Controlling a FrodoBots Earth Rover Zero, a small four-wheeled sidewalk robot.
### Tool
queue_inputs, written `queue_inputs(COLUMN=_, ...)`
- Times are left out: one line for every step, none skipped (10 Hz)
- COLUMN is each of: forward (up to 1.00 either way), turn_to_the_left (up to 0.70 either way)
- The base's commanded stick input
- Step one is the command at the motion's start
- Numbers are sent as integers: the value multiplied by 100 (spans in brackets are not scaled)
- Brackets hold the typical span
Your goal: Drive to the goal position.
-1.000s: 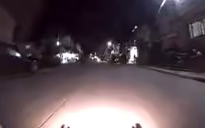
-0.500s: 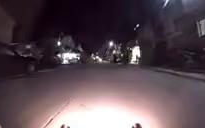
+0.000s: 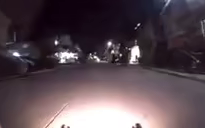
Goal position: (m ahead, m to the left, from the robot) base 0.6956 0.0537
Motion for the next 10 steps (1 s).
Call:
queue_inputs(forward=85, turn_to_the_left=0)
queue_inputs(forward=85, turn_to_the_left=0)
queue_inputs(forward=85, turn_to_the_left=0)
queue_inputs(forward=85, turn_to_the_left=0)
queue_inputs(forward=85, turn_to_the_left=0)
queue_inputs(forward=85, turn_to_the_left=0)
queue_inputs(forward=85, turn_to_the_left=0)
queue_inputs(forward=85, turn_to_the_left=0)
queue_inputs(forward=85, turn_to_the_left=-5)
queue_inputs(forward=85, turn_to_the_left=-23)
